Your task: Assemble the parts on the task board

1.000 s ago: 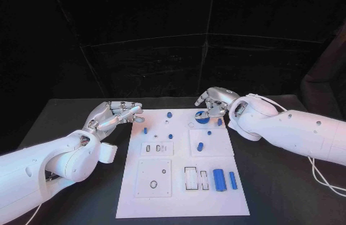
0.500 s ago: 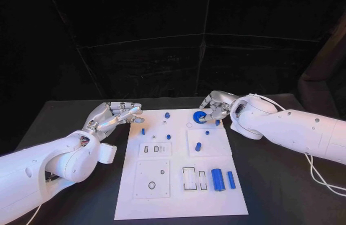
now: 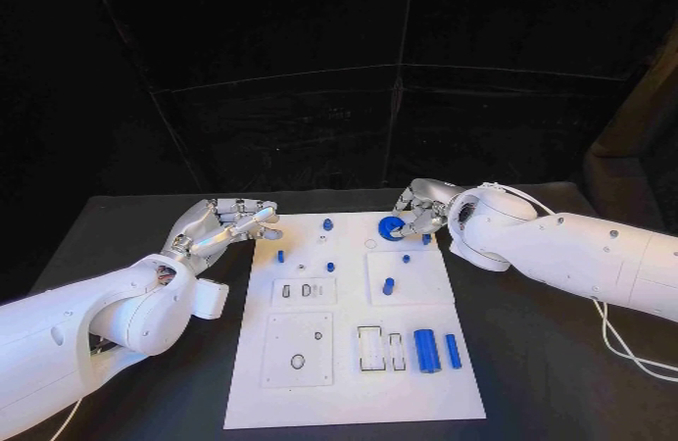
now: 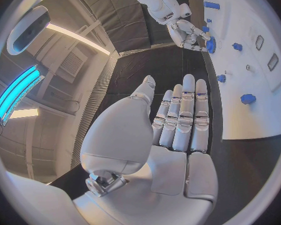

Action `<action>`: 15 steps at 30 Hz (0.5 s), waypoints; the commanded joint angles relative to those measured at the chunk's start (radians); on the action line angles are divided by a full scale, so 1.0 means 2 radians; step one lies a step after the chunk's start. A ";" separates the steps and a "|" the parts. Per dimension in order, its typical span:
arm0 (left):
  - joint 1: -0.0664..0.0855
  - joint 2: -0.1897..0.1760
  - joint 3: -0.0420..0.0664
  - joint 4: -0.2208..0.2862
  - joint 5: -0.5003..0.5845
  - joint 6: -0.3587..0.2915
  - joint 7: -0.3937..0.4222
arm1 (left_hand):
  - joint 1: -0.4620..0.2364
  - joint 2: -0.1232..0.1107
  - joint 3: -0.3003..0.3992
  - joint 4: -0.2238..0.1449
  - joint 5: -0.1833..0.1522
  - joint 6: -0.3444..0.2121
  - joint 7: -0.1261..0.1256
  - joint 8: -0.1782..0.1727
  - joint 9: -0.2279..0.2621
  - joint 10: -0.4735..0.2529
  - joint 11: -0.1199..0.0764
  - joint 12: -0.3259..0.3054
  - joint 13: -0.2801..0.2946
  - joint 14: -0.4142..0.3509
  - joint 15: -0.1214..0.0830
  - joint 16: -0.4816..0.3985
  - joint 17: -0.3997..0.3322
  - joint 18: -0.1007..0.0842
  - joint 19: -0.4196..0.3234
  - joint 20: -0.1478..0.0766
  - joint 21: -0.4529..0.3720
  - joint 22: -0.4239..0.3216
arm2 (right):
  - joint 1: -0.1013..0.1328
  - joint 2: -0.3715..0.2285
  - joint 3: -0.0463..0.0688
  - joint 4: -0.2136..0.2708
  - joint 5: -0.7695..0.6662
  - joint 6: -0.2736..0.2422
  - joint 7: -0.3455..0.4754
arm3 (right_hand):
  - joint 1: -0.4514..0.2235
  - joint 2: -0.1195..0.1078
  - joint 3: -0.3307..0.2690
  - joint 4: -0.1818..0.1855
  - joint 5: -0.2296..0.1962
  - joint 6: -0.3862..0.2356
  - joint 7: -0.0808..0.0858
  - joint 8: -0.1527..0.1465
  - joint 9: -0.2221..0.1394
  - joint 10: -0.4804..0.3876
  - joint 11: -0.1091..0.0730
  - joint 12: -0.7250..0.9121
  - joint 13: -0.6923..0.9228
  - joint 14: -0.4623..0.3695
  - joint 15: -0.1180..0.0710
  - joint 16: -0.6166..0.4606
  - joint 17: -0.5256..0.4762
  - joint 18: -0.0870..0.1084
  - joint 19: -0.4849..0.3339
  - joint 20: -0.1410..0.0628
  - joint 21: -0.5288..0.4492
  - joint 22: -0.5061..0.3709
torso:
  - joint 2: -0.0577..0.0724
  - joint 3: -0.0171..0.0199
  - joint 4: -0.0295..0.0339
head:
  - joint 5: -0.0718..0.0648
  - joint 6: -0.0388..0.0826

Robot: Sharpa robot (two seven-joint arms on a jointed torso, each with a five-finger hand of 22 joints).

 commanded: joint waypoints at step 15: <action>0.001 0.000 0.000 -0.001 0.001 0.008 0.000 | 0.001 0.007 0.001 -0.003 -0.002 0.002 0.002 -0.003 0.000 0.002 0.002 -0.003 -0.001 -0.002 0.003 -0.004 0.001 0.007 0.002 0.001 -0.003 -0.001 | 0.000 0.006 0.000 0.000 -0.037 0.015 -0.006 | 0.014 0.024 0.014 -0.031 -0.043 0.032 -0.005 0.016 0.001 0.032 -0.005 0.047 0.086 0.042 -0.001 0.011 0.082 -0.014 0.014 -0.002 0.016 0.030 | 0.000 -0.0003 0.0000 | 0.000 -0.003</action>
